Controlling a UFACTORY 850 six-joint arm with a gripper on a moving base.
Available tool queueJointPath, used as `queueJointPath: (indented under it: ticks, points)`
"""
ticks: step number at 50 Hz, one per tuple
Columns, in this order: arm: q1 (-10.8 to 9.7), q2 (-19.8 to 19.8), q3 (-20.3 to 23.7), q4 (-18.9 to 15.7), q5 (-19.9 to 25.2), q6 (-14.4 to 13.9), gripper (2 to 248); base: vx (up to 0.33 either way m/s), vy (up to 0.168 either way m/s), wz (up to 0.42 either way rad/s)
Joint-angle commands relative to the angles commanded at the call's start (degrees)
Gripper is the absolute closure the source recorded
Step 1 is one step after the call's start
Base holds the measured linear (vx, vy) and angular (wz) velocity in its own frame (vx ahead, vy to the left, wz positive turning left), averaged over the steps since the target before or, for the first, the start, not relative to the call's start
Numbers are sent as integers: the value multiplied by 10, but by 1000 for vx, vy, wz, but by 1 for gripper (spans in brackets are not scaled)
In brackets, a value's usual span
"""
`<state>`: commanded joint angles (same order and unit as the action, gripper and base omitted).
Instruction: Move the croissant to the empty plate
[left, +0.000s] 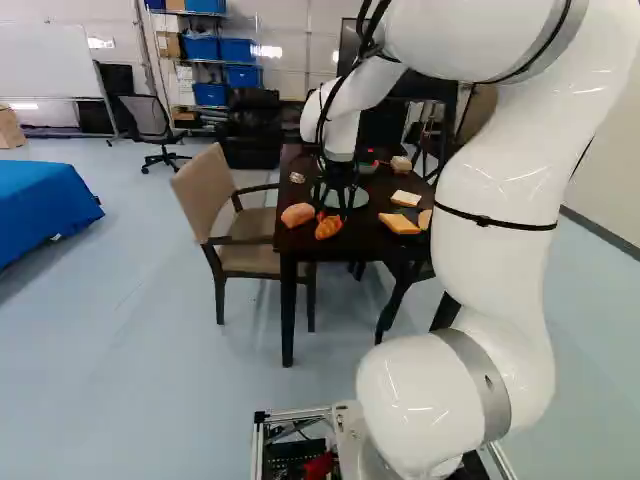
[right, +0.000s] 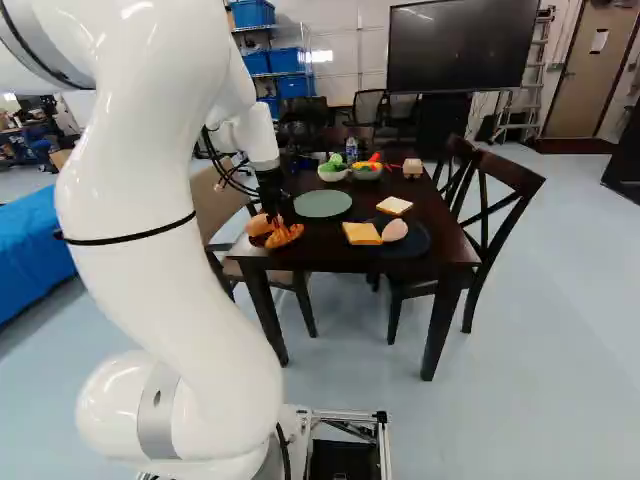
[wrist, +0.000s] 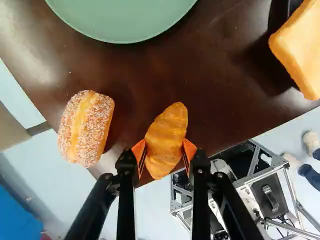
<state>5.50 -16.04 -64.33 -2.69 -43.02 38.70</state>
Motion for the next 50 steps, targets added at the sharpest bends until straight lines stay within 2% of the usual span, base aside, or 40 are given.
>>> queueJointPath:
  ticks: [15, 38, 50]
  points:
    - [-6, -4, -36, 0, -30, 0, 137, 0, 0, 0]
    - [-27, -17, -99, 0, -85, 0, 137, 0, 0, 0]
    - [-36, -41, -135, 7, -89, 0, 137, 0, 0, 0]
